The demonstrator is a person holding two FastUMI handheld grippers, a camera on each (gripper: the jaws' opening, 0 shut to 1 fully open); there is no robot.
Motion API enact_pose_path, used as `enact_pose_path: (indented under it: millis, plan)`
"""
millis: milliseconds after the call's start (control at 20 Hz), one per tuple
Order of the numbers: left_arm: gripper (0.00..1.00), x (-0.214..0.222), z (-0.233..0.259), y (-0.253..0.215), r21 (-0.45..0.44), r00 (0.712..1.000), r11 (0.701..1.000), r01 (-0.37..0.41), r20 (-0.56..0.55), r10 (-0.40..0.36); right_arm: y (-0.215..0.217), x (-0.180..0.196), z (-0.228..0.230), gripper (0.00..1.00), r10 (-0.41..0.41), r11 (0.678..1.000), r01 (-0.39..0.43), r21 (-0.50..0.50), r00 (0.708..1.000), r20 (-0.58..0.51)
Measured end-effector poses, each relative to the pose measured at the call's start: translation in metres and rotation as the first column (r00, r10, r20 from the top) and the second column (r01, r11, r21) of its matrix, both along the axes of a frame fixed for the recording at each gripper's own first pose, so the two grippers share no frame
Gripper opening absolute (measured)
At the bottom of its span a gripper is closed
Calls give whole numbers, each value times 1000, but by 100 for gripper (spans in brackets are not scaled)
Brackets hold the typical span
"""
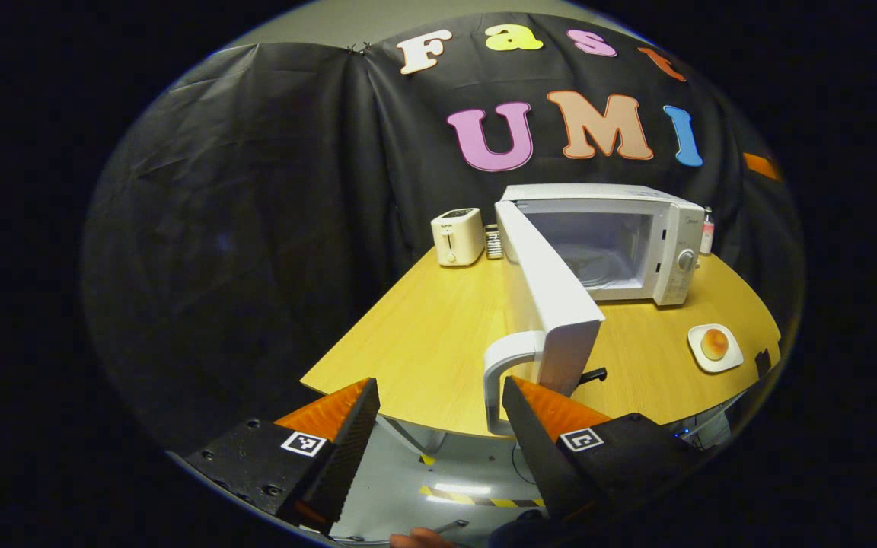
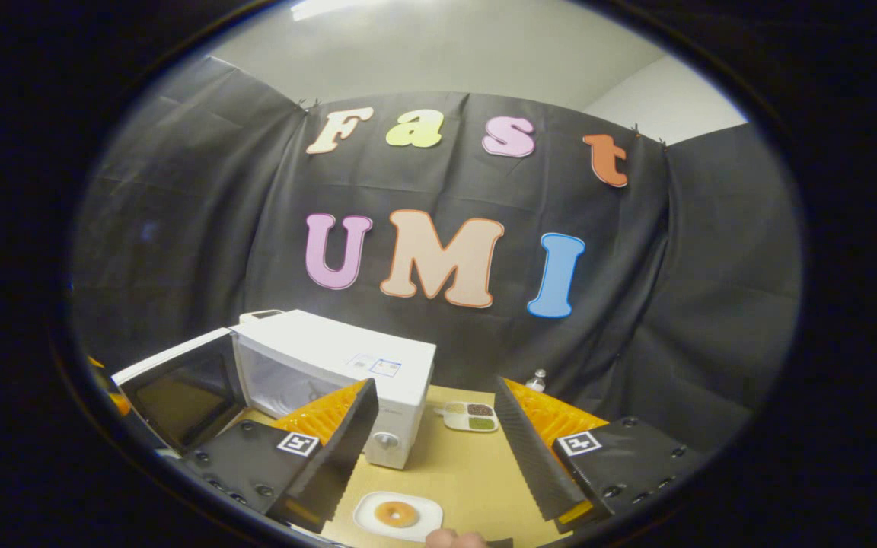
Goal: Open the microwave oven with the left hand, put the food in, and close the microwave oven.
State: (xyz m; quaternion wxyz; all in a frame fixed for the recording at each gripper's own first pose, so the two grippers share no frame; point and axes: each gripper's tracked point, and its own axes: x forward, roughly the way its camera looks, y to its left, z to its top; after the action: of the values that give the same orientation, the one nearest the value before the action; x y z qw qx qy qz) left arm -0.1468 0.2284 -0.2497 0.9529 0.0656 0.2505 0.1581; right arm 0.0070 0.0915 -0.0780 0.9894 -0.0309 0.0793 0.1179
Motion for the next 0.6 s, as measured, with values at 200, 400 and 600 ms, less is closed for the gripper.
enact_pose_path:
  millis: [200,400,600]
  plan:
    - [96,-15,9,15,2,999,999,-49,19,49,11,-1,-4,97,20,1000,-20,-10,1000,-9]
    - [96,-26,22,17,13,998,998,-56,35,55,13,0,-34,97,16,1000,-17,-7,998,-55]
    - [95,-27,43,13,3,995,998,-62,75,61,10,-2,-86,98,-5,1000,6,11,987,-160]
